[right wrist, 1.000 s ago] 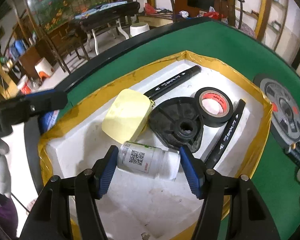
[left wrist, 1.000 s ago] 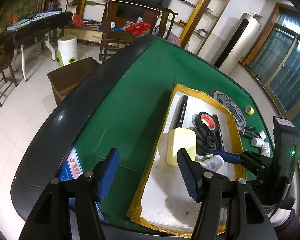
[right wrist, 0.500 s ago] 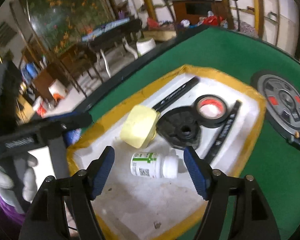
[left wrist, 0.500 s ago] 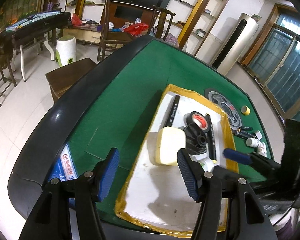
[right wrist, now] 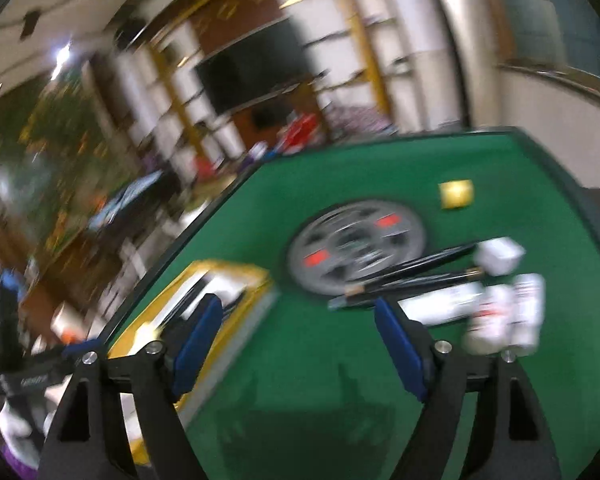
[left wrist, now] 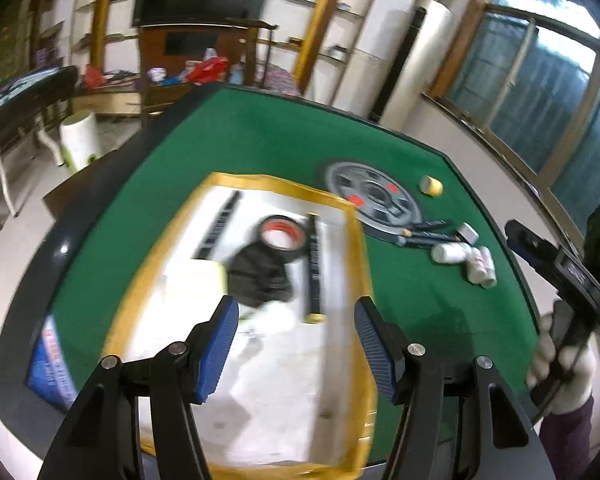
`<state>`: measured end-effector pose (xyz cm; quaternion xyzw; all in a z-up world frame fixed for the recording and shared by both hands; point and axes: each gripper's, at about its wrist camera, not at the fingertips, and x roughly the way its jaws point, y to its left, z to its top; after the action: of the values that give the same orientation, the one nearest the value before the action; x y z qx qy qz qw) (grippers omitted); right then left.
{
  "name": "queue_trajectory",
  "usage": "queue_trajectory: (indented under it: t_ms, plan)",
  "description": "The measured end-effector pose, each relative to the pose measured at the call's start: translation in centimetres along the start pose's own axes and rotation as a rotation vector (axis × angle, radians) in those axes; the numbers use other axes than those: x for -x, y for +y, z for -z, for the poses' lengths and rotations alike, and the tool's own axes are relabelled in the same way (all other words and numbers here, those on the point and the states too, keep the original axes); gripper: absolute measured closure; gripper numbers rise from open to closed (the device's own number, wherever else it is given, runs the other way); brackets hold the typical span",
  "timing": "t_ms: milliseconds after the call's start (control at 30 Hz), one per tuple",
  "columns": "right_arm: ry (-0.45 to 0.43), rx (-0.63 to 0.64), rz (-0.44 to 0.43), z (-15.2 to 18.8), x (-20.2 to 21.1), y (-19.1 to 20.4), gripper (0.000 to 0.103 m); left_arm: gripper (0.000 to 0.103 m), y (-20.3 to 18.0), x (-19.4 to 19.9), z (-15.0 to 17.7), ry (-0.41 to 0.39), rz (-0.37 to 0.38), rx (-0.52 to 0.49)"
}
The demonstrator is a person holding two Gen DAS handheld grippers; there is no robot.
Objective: Organize rigid objects
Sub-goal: 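Move both tools back toward the remaining white bottles, then grasp the green-label white bottle with the left tool while the right tool reaches a tall bottle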
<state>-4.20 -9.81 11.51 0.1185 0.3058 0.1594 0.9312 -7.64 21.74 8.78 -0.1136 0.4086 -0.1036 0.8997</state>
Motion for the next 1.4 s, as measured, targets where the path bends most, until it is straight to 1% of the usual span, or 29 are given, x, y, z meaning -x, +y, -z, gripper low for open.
queue_trajectory:
  t_ms: [33,67,133,267,367,400,567,633,733,833,900,967,1033,1100,1167,1200,1233,1300,1400]
  plan:
    - [-0.01,-0.031,0.025,-0.2,0.3,-1.7,0.025,0.039,-0.7,-0.2,0.0,0.008,0.009,-0.009]
    - [-0.013,-0.087,0.052,-0.4,0.4,-4.3,0.025,0.039,-1.5,-0.4,-0.1,0.017,0.017,-0.022]
    - [-0.017,-0.187,0.078,-0.4,0.4,-8.6,0.025,0.039,-3.2,-0.5,-0.3,0.026,0.026,-0.054]
    - [-0.05,-0.334,0.166,-0.2,-0.2,-15.6,0.025,0.04,-7.2,-1.5,-0.6,0.049,0.028,-0.136]
    - [-0.078,-0.394,0.206,0.1,-0.4,-18.8,0.025,0.04,-10.5,-3.0,-1.2,0.069,0.023,-0.2]
    - [-0.09,-0.404,0.21,0.2,-0.3,-19.4,0.025,0.04,-11.4,-3.5,-1.4,0.072,0.025,-0.222]
    - [-0.108,-0.437,0.183,0.7,0.1,-20.4,0.025,0.04,-17.0,-7.6,-2.5,0.084,0.029,-0.352]
    - [-0.114,-0.436,0.182,1.0,0.4,-20.8,0.025,0.04,-18.6,-9.3,-2.8,0.106,0.031,-0.378]
    - [-0.108,-0.442,0.174,1.2,0.4,-21.0,0.025,0.04,-20.7,-12.0,-3.4,0.146,0.071,-0.393]
    - [-0.101,-0.445,0.167,1.3,0.6,-20.7,0.025,0.04,-23.0,-13.9,-3.8,0.147,0.083,-0.45]
    - [-0.1,-0.446,0.165,1.4,0.6,-20.7,0.025,0.04,-24.6,-15.1,-3.9,0.125,0.088,-0.536]
    - [-0.1,-0.445,0.164,1.4,0.8,-20.7,0.025,0.04,-26.1,-16.6,-3.7,0.107,0.076,-0.648]
    - [-0.098,-0.445,0.165,1.4,0.8,-20.7,0.025,0.04,-27.1,-17.9,-3.5,0.109,0.068,-0.726]
    - [-0.092,-0.443,0.164,1.4,0.8,-20.5,0.025,0.04,-27.7,-19.1,-3.1,0.13,0.066,-0.779]
    - [-0.085,-0.442,0.164,1.4,0.8,-20.5,0.025,0.046,-28.1,-19.8,-2.9,0.153,0.083,-0.796]
    - [-0.081,-0.443,0.161,1.5,0.8,-20.4,0.025,0.055,-28.2,-20.1,-2.8,0.17,0.087,-0.803]
    - [-0.078,-0.442,0.16,1.4,0.7,-20.4,0.025,0.057,-28.4,-20.3,-2.6,0.176,0.085,-0.812]
    - [-0.069,-0.438,0.158,1.4,0.5,-20.2,0.025,0.057,-28.7,-20.4,-2.5,0.163,0.073,-0.827]
    - [-0.058,-0.431,0.158,1.2,0.1,-20.0,0.025,0.057,-28.7,-20.6,-2.7,0.161,0.077,-0.81]
